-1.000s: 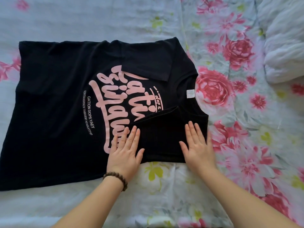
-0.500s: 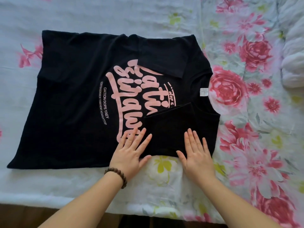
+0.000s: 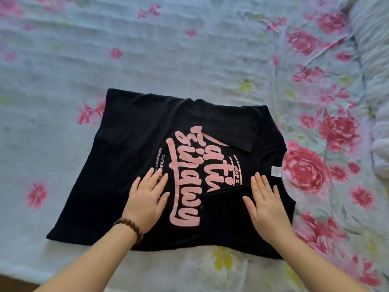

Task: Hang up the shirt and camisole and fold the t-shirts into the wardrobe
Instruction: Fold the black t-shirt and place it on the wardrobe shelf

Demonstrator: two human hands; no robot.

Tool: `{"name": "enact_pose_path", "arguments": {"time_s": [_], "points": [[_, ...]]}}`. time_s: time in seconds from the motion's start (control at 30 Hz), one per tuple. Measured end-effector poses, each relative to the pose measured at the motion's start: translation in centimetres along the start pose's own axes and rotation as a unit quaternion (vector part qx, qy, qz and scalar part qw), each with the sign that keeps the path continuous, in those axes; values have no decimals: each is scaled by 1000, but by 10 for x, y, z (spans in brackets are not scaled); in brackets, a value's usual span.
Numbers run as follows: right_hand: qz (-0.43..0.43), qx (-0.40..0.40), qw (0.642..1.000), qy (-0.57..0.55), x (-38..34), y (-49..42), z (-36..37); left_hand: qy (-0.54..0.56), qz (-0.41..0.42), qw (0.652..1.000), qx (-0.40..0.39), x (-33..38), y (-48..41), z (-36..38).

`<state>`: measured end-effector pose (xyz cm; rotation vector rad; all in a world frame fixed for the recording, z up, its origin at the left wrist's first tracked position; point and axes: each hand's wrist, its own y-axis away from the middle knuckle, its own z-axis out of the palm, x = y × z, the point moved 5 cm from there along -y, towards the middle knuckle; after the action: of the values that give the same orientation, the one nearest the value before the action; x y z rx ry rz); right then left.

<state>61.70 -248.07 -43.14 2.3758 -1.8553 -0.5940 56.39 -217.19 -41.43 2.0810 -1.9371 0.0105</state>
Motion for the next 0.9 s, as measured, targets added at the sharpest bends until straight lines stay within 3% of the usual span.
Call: {"name": "enact_pose_path", "arguments": {"time_s": [0.1,0.3,0.5,0.63,0.77,0.9], "points": [[5,0,1000,23,-12,-56,-25,-2,-19,999,33,-28,-43,-25],[8,8,997,78,-53,-176,-42,-48,-66,997,18,-87,-162,-45],[-10,-1,996,84,-113,-273,-9,-116,20,993,-28,-110,-259,-26],[-1,12,994,106,-102,-289,5,-105,6,994,-33,-145,-288,-12],[83,-7,991,110,-57,-273,-5,-87,-110,990,-14,-216,-291,-29],[40,-10,997,62,-47,-282,-31,-78,-86,993,4,-235,-295,-53]]}}
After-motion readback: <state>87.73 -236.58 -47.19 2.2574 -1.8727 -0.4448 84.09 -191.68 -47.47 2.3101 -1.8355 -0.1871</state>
